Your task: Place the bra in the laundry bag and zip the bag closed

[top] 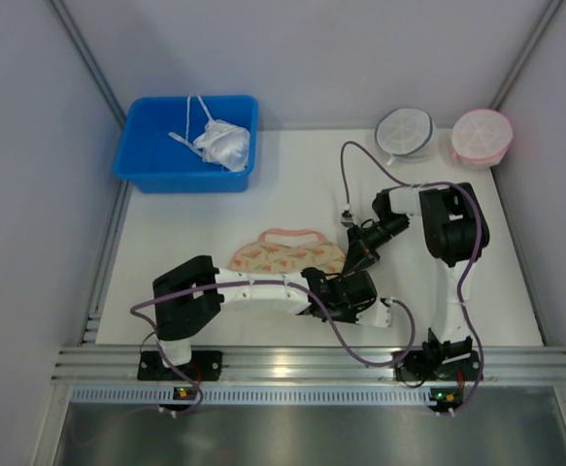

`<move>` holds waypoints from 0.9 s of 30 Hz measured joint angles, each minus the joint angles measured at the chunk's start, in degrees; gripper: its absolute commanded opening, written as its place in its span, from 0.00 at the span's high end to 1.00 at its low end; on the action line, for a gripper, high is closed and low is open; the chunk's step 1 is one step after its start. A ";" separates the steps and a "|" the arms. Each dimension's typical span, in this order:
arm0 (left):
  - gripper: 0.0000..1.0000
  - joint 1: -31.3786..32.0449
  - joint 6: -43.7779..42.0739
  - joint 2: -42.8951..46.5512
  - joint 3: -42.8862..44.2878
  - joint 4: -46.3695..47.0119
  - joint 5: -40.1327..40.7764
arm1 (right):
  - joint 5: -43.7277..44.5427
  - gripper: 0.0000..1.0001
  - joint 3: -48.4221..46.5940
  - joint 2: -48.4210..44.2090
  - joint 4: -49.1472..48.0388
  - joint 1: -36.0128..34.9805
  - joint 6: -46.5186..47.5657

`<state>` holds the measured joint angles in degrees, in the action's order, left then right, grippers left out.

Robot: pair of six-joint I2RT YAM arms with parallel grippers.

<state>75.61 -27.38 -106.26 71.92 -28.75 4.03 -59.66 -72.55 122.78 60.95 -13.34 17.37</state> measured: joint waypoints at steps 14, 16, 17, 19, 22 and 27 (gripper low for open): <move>0.21 -4.00 2.36 6.62 0.37 -4.72 -4.00 | 8.66 1.00 -1.77 -11.13 -2.62 4.17 -0.85; 0.01 -6.93 3.58 9.11 0.39 -5.27 -5.60 | 11.23 1.00 -4.42 -13.25 -2.38 6.54 -0.46; 0.01 -8.26 3.82 10.16 0.42 -5.42 -6.23 | 12.31 1.00 -6.08 -13.70 -2.08 7.72 -0.39; 0.01 -10.93 4.63 12.24 0.42 -5.53 -6.75 | 14.78 1.00 -10.71 -14.10 -1.84 11.04 0.07; 0.01 -13.81 4.66 14.58 0.42 -5.53 -6.03 | 18.36 1.00 -17.84 -14.05 -1.33 15.39 1.07; 0.01 -14.36 3.96 15.41 0.42 -5.60 -5.16 | 23.87 1.00 -29.11 -13.66 0.37 20.37 5.40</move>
<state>61.25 -23.42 -90.85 72.34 -34.35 -1.13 -35.79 -101.67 109.12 61.32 7.03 22.76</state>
